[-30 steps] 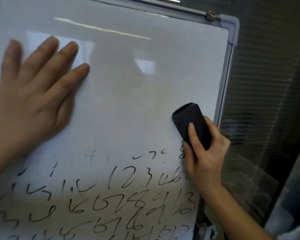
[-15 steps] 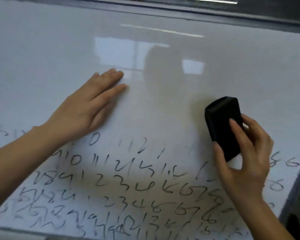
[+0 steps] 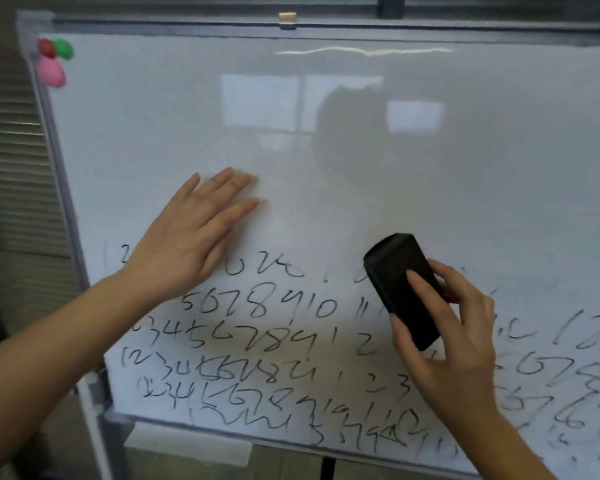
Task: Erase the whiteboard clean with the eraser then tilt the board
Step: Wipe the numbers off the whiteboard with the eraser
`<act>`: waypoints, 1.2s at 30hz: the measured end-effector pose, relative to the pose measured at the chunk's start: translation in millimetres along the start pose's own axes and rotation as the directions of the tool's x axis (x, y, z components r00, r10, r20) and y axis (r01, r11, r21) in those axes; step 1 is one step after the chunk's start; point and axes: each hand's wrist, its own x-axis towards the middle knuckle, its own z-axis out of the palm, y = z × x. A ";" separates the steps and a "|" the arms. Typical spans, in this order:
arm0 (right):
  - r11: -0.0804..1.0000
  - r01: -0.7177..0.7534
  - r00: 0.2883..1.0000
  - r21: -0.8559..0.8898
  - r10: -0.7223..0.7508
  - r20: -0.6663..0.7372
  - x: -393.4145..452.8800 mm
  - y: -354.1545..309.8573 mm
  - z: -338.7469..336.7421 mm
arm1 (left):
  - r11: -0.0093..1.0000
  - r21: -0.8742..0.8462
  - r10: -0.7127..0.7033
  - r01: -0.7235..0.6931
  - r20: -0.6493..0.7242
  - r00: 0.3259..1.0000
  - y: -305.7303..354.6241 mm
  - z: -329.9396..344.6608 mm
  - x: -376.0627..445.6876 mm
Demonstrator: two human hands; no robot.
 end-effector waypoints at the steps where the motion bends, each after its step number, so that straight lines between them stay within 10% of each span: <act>1: 1.000 0.004 1.000 0.013 -0.004 0.010 -0.8 -6.4 6.3 | 1.000 0.008 -0.014 0.014 0.003 1.000 -5.5 -1.4 -7.6; 18: 0.987 0.113 0.971 0.112 -0.133 0.196 -2.3 -46.7 93.4 | 0.959 0.103 -0.260 0.263 -0.038 0.965 -46.6 -2.8 -90.3; 36: 0.942 0.275 0.961 -0.191 -0.275 0.027 64.6 -175.9 229.9 | 0.995 0.097 0.039 -0.020 -0.201 0.979 -181.5 4.0 -67.3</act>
